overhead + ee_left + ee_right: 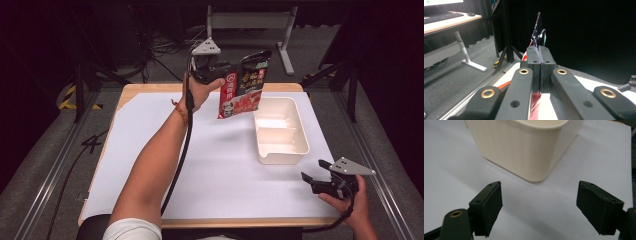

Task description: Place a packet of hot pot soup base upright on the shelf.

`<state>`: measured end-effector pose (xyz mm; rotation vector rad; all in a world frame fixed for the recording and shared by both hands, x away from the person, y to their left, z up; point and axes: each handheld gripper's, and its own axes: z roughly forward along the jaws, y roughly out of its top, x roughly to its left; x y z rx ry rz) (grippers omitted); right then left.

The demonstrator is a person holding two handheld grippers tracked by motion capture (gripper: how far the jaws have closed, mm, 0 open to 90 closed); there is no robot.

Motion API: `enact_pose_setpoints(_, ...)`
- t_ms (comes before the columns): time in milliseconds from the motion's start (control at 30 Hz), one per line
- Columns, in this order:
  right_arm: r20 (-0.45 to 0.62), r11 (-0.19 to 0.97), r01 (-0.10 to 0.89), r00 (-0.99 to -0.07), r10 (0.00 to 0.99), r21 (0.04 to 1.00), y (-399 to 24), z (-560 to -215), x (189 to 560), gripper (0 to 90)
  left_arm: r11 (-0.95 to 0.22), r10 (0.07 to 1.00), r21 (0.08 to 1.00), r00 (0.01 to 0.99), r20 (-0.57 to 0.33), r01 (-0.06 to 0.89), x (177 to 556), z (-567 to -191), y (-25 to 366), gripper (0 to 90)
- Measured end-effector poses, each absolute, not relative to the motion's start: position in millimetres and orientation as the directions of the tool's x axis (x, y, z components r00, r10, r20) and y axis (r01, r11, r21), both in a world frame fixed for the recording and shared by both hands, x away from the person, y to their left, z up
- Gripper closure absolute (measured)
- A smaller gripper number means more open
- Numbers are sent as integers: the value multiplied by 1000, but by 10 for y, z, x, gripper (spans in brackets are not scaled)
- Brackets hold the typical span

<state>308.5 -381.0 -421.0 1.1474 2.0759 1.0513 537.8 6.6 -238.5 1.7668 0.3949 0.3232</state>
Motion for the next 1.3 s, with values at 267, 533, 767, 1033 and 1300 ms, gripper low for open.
enact_pose_setpoints(267,-80,330,446,-491,867,832,-3829,-4218,3083,207,-186,396,976,918,-32,114,5433,-2447,-338,893)
enact_pose_setpoints(533,-80,326,440,-490,868,837,-3844,-4217,3078,207,-171,372,976,926,-61,133,5463,-2536,-695,893)
enact_pose_setpoints(767,-82,324,438,-487,870,839,-3849,-4211,3073,208,-141,391,981,918,-69,134,5465,-2672,-913,892)
enact_pose_setpoints(1033,-88,329,435,-487,869,838,-3844,-4206,3073,210,-126,382,978,918,-106,165,5462,-2863,-1006,890)
enact_pose_setpoints(1300,-93,334,434,-489,868,837,-3841,-4210,3072,210,-147,398,971,910,-117,190,5476,-3113,-1030,885)
